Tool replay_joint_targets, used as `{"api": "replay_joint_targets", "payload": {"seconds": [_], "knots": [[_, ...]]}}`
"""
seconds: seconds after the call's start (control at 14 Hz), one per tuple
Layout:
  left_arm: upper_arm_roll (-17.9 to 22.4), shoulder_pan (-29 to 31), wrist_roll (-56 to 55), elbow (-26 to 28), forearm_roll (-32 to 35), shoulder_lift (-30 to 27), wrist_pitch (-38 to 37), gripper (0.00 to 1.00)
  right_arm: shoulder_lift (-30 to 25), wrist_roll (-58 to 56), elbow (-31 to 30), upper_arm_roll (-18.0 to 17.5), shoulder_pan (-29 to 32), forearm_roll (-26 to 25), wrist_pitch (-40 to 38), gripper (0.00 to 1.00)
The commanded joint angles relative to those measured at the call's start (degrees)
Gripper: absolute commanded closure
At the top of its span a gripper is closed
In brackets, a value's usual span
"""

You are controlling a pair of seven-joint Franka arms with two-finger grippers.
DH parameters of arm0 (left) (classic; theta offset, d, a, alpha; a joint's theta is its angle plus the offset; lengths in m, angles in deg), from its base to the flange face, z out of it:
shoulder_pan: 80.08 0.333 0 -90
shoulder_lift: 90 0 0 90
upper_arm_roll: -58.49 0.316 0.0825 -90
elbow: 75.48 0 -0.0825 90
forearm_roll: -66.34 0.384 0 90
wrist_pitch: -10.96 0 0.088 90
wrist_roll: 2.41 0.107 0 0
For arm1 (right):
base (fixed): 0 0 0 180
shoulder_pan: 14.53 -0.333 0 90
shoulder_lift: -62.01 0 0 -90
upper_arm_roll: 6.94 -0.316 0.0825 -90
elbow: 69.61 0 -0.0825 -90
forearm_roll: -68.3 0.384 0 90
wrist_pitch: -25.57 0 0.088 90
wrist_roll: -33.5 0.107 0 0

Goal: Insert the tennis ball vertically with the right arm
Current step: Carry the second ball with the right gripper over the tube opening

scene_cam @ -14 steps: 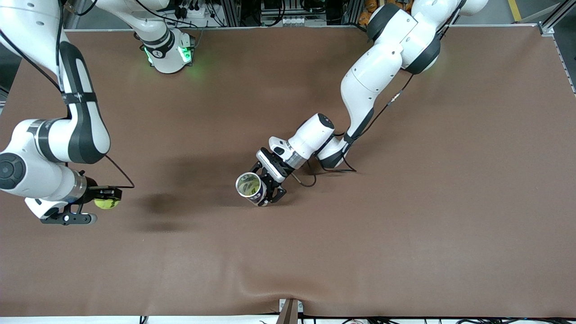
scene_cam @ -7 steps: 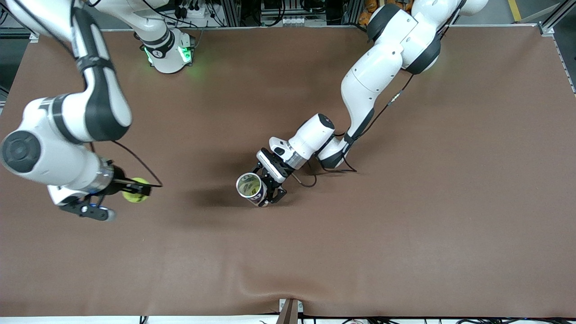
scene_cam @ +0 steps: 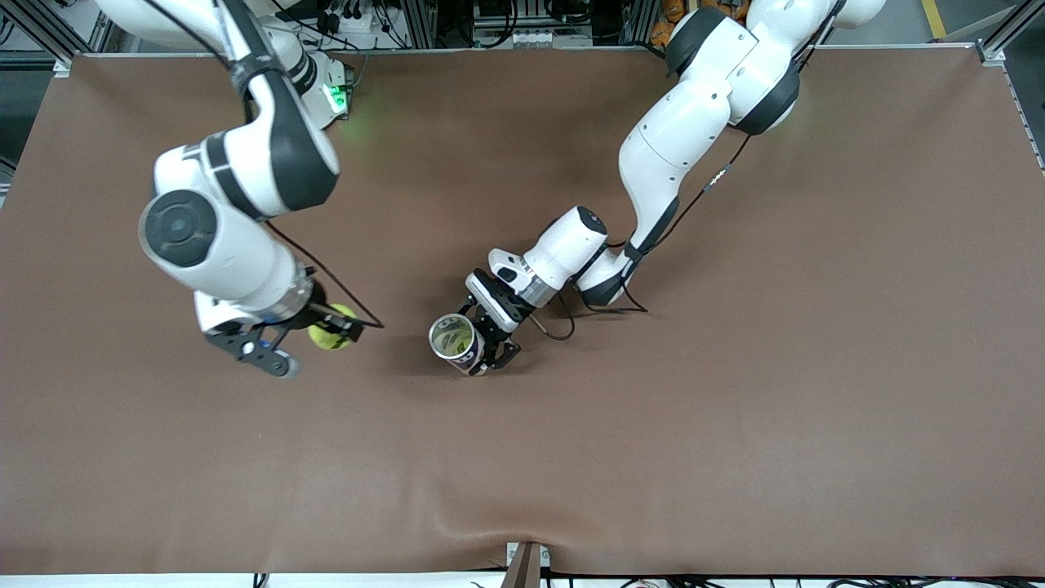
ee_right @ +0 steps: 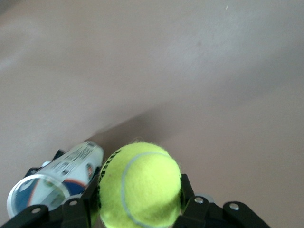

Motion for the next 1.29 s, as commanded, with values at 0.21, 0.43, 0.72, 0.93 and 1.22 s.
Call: {"api": "replay_joint_targets", "payload": {"seconds": [0.21, 0.43, 0.72, 0.93, 1.22], "knots": [[0.2, 0.0, 0.1, -0.4, -0.1, 0.3, 0.3, 0.19, 4.5, 13.4, 4.5, 0.6, -7.5, 0.5, 3.6, 1.0], [0.2, 0.1, 0.1, -0.4, -0.1, 0.3, 0.3, 0.19, 6.8, 18.3, 4.6, 0.6, -9.8, 0.3, 8.7, 1.0], [0.2, 0.1, 0.1, -0.4, -0.1, 0.2, 0.3, 0.19, 8.0, 22.8, 4.6, 0.7, -11.4, 0.3, 10.4, 1.0], [0.2, 0.1, 0.1, -0.4, -0.2, 0.2, 0.3, 0.19, 8.3, 22.8, 4.6, 0.7, -11.2, 0.3, 10.7, 1.0], [0.2, 0.3, 0.1, -0.5, -0.3, 0.3, 0.3, 0.19, 8.4, 22.7, 4.6, 0.7, -10.7, 0.1, 10.7, 1.0]]}}
